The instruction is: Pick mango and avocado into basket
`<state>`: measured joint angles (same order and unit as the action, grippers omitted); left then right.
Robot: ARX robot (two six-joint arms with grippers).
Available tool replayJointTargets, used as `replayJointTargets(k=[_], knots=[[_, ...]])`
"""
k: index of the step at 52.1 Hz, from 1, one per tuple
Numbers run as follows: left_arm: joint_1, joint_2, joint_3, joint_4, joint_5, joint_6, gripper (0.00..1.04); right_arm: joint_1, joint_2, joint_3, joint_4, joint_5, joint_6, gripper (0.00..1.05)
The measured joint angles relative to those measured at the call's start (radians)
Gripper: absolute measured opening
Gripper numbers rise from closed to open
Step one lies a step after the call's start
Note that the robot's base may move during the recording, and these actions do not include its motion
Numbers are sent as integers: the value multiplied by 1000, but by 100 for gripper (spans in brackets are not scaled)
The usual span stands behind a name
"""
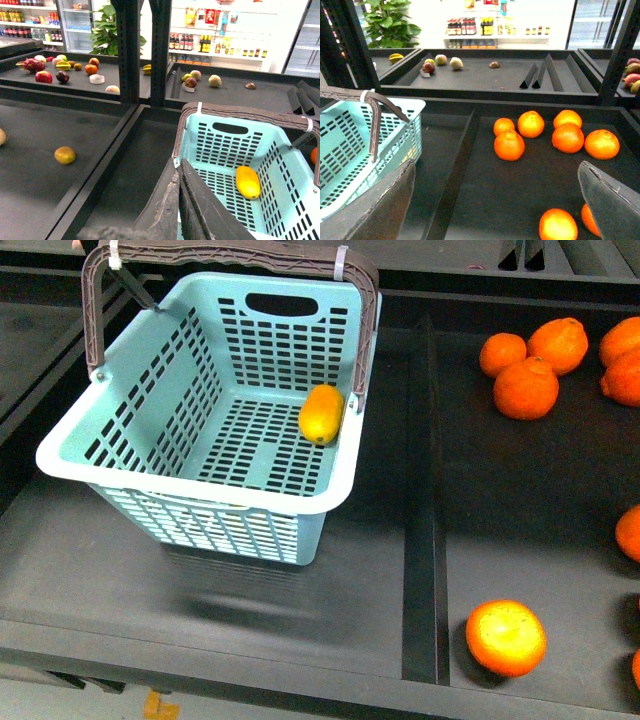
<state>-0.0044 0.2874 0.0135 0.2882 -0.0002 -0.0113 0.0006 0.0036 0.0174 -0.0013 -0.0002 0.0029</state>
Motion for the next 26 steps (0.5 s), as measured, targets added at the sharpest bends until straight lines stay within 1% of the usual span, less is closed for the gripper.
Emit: replayJointTargets(k=[20, 23, 26], knots=[[0, -111, 0, -112, 0, 0, 2, 0, 0, 0, 0, 0, 0, 96], [0, -217, 0, -251, 0, 0, 2, 0, 0, 0, 0, 0, 0, 96], [0, -268, 0, -280, 0, 0, 2, 0, 0, 0, 0, 0, 0, 96]])
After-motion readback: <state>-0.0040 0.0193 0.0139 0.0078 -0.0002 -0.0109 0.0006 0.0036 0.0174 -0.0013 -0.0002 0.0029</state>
